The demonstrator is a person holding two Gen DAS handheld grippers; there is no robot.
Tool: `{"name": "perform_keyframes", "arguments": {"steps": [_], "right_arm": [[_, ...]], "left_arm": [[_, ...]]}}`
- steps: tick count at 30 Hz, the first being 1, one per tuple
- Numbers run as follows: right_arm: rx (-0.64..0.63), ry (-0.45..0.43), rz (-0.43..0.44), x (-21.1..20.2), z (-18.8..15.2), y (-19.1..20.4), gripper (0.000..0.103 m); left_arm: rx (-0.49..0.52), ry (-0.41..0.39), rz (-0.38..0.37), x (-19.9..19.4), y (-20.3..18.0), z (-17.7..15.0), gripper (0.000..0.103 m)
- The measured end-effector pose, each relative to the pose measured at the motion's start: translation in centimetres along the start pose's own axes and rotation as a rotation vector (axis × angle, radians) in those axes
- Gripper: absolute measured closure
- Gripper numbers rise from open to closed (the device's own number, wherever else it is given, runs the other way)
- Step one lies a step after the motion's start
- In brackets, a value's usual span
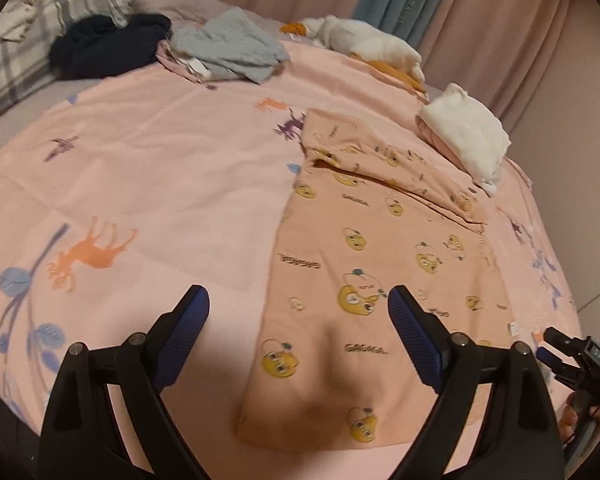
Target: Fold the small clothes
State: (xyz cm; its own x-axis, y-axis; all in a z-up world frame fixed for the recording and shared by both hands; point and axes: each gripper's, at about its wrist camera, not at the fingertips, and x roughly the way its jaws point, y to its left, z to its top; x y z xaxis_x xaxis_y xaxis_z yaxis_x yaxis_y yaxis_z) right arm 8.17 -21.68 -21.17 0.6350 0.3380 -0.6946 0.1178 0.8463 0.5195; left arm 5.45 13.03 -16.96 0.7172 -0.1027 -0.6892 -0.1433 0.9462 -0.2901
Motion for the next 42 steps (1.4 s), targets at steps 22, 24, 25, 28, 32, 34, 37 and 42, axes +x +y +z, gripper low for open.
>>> {"name": "perform_keyframes", "arguments": {"steps": [22, 24, 25, 28, 32, 34, 37, 42], "right_arm": [[0.053, 0.071, 0.152, 1.6, -3.0, -0.8, 0.024], [0.084, 0.079, 0.195, 1.4, -3.2, -1.5, 0.024], [0.087, 0.080, 0.204, 1.4, -3.3, -1.6, 0.024], [0.102, 0.076, 0.212, 1.1, -3.6, -1.8, 0.024], [0.082, 0.078, 0.198, 0.9, -3.7, -1.5, 0.024], [0.066, 0.076, 0.179, 0.8, -3.8, -1.2, 0.024], [0.049, 0.080, 0.158, 0.4, -3.9, -1.1, 0.024], [0.080, 0.073, 0.172, -0.2, -4.1, -1.8, 0.024]], "left_arm": [[-0.255, 0.207, -0.327, 2.0, 2.9, -3.6, 0.012], [-0.269, 0.204, -0.346, 1.7, 3.1, -3.8, 0.012], [-0.268, 0.206, -0.348, 1.6, 3.2, -3.9, 0.012], [-0.252, 0.207, -0.330, 1.1, 2.7, -4.3, 0.012], [-0.219, 0.191, -0.288, 0.8, 1.9, -4.9, 0.012], [-0.206, 0.193, -0.270, 0.8, 1.8, -5.1, 0.012], [-0.204, 0.198, -0.253, 0.6, 1.6, -5.5, 0.012], [-0.203, 0.193, -0.214, 0.2, 0.8, -5.9, 0.012]]}}
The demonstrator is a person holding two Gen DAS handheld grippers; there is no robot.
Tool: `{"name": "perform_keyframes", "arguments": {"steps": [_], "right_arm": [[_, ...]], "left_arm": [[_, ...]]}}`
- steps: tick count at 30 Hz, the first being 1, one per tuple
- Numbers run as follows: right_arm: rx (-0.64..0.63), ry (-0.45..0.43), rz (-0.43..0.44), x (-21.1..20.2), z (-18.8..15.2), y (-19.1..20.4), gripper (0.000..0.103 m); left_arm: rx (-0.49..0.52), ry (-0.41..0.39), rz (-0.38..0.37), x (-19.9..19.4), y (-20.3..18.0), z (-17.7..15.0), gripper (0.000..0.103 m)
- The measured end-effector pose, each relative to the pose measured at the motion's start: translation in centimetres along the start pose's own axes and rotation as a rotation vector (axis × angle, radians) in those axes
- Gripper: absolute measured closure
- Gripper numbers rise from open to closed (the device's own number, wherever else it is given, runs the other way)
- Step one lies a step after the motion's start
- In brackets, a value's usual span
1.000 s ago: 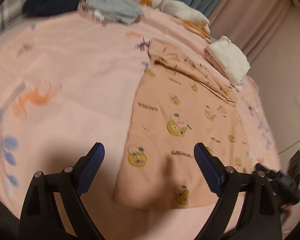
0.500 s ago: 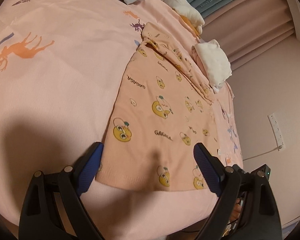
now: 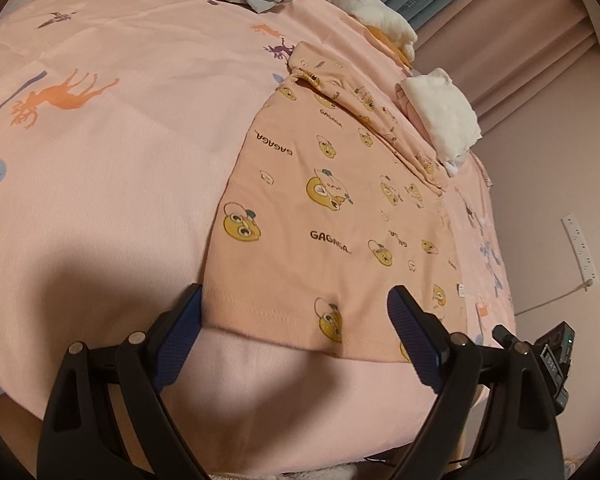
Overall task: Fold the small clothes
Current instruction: 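Move the open right gripper to the hem of the peach shirt strip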
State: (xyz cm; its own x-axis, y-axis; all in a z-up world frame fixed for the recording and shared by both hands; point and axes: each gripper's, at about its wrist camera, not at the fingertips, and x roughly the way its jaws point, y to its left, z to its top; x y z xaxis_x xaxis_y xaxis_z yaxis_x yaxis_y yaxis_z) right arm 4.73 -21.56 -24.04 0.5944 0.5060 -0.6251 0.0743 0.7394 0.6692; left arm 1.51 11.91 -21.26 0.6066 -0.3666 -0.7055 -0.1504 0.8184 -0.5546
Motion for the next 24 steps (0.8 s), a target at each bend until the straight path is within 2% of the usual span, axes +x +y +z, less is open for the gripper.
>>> {"name": "perform_keyframes", "arguments": {"steps": [5, 7, 9, 10, 13, 18, 22, 24], "right_arm": [[0.012, -0.012, -0.005, -0.4, -0.3, -0.1, 0.024], [0.000, -0.031, -0.040, -0.7, -0.4, 0.2, 0.024], [-0.012, -0.049, -0.125, -0.9, -0.5, 0.4, 0.024], [-0.014, -0.054, -0.142, -0.9, -0.5, 0.3, 0.024], [0.009, -0.045, -0.103, -1.0, -0.5, -0.3, 0.024], [0.055, -0.023, -0.032, -0.7, -0.5, -1.0, 0.024], [0.044, 0.019, 0.008, 0.1, -0.8, -0.4, 0.023], [0.037, 0.027, 0.022, 0.6, -1.0, 0.1, 0.016]], "left_arm": [[0.037, 0.005, 0.034, 0.5, -1.2, -0.5, 0.012], [0.037, 0.008, 0.030, 0.5, -1.3, -0.6, 0.012], [0.028, 0.016, 0.011, 0.5, -1.3, -0.6, 0.012], [0.020, 0.025, -0.006, 0.5, -1.4, -0.7, 0.012], [0.003, 0.043, -0.044, 0.3, -1.4, -0.9, 0.012], [-0.041, 0.098, -0.187, 0.7, -1.7, -1.6, 0.012], [-0.030, 0.093, -0.174, 0.9, -2.5, -1.7, 0.012], [-0.023, 0.090, -0.174, 1.0, -2.9, -1.8, 0.012]]}}
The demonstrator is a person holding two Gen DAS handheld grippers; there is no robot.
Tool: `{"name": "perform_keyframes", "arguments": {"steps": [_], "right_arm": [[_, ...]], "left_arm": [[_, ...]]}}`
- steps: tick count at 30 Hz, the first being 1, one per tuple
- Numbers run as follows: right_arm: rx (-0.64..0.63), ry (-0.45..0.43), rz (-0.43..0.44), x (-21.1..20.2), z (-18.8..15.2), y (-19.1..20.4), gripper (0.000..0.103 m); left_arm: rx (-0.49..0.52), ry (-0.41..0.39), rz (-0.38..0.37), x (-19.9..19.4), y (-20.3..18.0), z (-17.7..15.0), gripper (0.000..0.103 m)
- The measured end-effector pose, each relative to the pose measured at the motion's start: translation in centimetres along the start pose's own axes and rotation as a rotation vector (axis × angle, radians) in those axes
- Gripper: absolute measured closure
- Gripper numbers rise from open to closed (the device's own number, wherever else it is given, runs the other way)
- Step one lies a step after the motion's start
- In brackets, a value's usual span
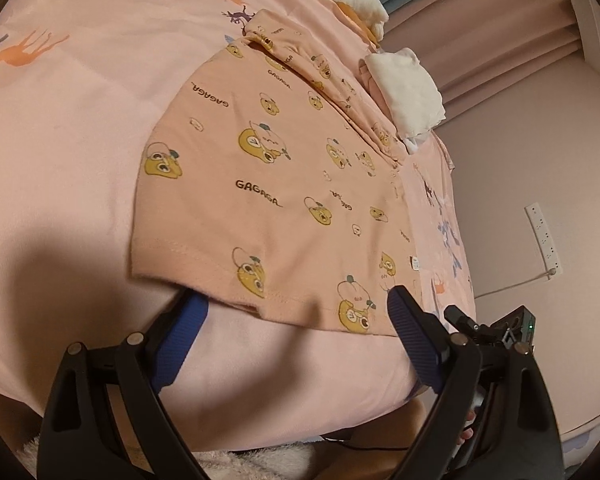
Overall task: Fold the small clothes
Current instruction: 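Move the open right gripper to the hem of the peach shirt strip, then close the right gripper on the shirt hem edge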
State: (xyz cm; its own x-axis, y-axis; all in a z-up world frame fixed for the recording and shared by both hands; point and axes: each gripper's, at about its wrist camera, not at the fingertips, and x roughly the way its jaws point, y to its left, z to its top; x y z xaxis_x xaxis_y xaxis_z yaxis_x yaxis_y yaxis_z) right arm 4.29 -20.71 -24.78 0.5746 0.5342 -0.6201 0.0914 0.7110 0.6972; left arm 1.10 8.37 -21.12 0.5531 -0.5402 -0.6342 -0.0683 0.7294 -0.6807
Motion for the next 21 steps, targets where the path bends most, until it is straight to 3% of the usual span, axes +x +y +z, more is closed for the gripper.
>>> {"name": "perform_keyframes", "arguments": {"steps": [5, 10, 18, 21], "right_arm": [[0.004, -0.020, 0.018, 0.6, -0.2, 0.6, 0.012], [0.060, -0.025, 0.100, 0.8, 0.0, 0.0, 0.012], [0.018, -0.034, 0.091, 1.8, 0.4, 0.9, 0.012], [0.008, -0.043, 0.101, 1.7, 0.5, 0.7, 0.014]], "left_arm": [[-0.027, -0.014, -0.040, 0.2, 0.1, 0.0, 0.012], [-0.055, -0.051, -0.090, 0.8, 0.5, 0.4, 0.011], [0.009, -0.098, -0.020, 2.3, -0.6, 1.3, 0.012], [-0.012, -0.127, -0.013, 2.2, 0.0, 1.5, 0.017]]}}
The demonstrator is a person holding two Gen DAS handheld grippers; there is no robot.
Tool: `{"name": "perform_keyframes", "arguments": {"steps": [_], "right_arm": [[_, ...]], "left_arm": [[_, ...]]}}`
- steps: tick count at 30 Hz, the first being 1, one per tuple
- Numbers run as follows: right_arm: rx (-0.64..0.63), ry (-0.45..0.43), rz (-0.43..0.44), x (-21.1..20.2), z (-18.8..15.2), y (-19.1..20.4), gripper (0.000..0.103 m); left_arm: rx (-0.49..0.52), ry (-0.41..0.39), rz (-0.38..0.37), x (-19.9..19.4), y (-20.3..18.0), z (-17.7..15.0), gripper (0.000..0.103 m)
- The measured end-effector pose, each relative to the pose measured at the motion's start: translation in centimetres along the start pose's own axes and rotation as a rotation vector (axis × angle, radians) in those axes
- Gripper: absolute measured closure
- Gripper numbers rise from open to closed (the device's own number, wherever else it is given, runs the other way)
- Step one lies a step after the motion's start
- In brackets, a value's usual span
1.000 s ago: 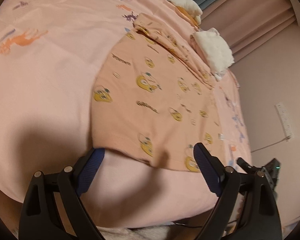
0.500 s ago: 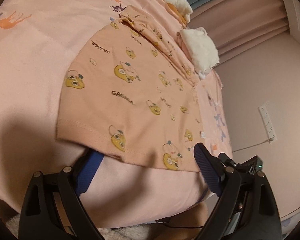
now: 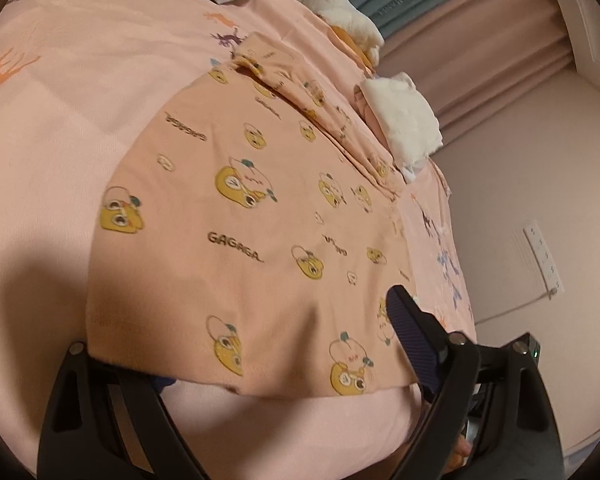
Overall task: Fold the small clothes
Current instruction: 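Close the right gripper on the shirt hem edge, then lift the hem with the right gripper and fold it toward the collar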
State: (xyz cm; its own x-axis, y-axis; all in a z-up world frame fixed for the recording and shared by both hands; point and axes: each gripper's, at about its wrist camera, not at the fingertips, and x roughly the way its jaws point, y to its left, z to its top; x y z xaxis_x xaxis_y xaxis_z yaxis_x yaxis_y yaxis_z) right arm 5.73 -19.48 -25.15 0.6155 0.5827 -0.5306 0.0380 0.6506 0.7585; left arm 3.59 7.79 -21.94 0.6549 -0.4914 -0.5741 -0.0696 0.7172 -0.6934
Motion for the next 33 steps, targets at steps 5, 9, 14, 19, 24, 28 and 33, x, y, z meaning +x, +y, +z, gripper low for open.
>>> {"name": "perform_keyframes", "arguments": {"steps": [5, 9, 14, 19, 24, 28, 33], "right_arm": [[-0.014, 0.000, -0.038, -0.1, 0.2, -0.5, 0.035], [-0.030, -0.015, -0.070, -0.2, 0.1, -1.1, 0.055], [-0.049, -0.021, -0.120, -0.2, 0.1, -1.5, 0.075], [-0.068, -0.045, -0.160, -0.1, 0.1, -2.1, 0.098], [-0.094, -0.071, -0.154, -0.2, -0.1, -2.0, 0.099], [-0.063, -0.087, -0.100, -0.7, 0.0, -2.6, 0.099], [-0.066, -0.124, -0.063, -1.7, 0.1, -2.4, 0.099]], "left_arm": [[-0.050, -0.017, 0.014, -0.5, 1.0, 0.2, 0.038], [-0.071, -0.047, 0.098, -0.7, 2.0, 0.0, 0.072], [-0.047, -0.066, 0.170, -0.7, 2.5, -0.1, 0.095], [-0.085, -0.101, 0.173, -0.9, 3.4, -0.4, 0.096], [0.002, -0.130, 0.265, -0.7, 1.8, -0.7, 0.096], [0.008, -0.175, 0.310, -1.8, 1.5, -0.8, 0.097], [-0.031, -0.190, 0.279, -2.5, 1.8, -0.5, 0.098]]}}
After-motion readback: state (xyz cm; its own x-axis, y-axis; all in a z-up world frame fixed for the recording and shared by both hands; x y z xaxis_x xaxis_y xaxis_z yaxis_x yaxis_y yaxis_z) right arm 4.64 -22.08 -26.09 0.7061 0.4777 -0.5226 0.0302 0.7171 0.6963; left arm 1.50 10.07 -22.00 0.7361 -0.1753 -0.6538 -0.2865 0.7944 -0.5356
